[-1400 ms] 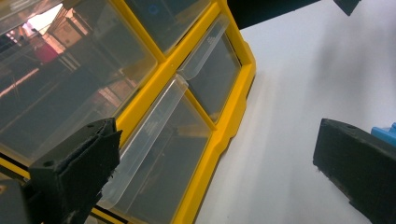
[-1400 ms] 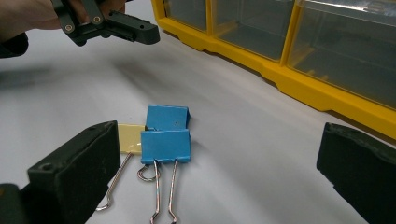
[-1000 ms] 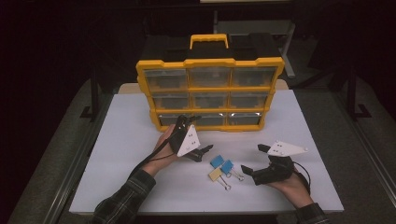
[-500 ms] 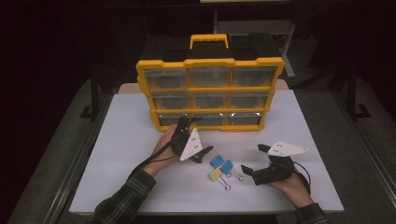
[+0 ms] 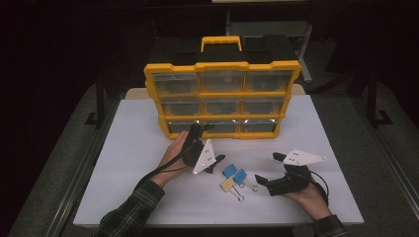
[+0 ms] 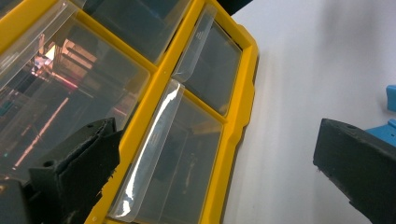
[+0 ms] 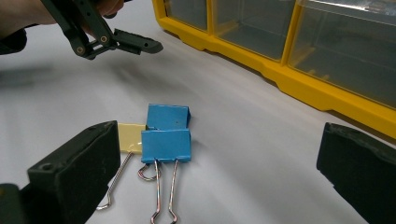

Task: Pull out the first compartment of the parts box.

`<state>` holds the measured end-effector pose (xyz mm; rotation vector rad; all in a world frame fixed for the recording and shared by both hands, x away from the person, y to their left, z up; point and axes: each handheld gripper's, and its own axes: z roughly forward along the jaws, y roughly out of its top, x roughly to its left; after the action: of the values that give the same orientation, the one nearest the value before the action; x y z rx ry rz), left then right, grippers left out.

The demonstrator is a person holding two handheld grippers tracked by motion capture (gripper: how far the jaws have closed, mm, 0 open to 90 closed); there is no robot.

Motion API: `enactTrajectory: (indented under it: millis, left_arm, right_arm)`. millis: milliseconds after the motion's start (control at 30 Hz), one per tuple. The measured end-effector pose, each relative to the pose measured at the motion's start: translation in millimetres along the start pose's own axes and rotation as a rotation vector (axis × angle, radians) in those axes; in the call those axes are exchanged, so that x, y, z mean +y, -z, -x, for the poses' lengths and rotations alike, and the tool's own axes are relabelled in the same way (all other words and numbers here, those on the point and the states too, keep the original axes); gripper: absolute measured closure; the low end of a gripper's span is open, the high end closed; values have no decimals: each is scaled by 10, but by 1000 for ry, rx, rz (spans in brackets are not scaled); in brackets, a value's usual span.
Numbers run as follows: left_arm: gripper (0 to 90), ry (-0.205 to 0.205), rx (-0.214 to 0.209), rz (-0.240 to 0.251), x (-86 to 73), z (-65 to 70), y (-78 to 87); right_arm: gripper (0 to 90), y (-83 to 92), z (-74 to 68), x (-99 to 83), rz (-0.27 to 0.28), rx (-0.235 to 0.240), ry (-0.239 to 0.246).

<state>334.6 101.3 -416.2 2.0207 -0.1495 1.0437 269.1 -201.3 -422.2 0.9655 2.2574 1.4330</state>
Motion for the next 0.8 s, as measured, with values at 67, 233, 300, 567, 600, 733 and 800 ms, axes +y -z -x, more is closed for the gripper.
enactTrajectory:
  millis: [67, 233, 300, 567, 600, 733, 800]
  left_arm:
    - [4, -14, 3, -5, 3, 11, -1]
    - [4, -49, 13, -11, 16, 29, 0]
    - [4, -55, 16, -8, 19, 34, -1]
    - [3, -131, 34, -28, 49, 52, 7]
    - [3, -138, 34, -31, 51, 54, 8]
    - [3, -165, 46, -34, 60, 63, 10]
    - [3, -189, 52, -38, 66, 74, 10]
  right_arm:
    - [0, 1, 0, 0, 1, 0, -1]
    - [0, 1, -2, -1, 0, 0, 0]
    - [0, 1, -3, -1, 0, 1, 0]
    - [0, -3, -4, -3, -3, 1, 0]
    - [0, -3, -5, -3, -3, 1, 0]
    - [0, -3, -4, -3, -3, 2, 0]
    - [0, -4, -6, -4, -6, 2, -3]
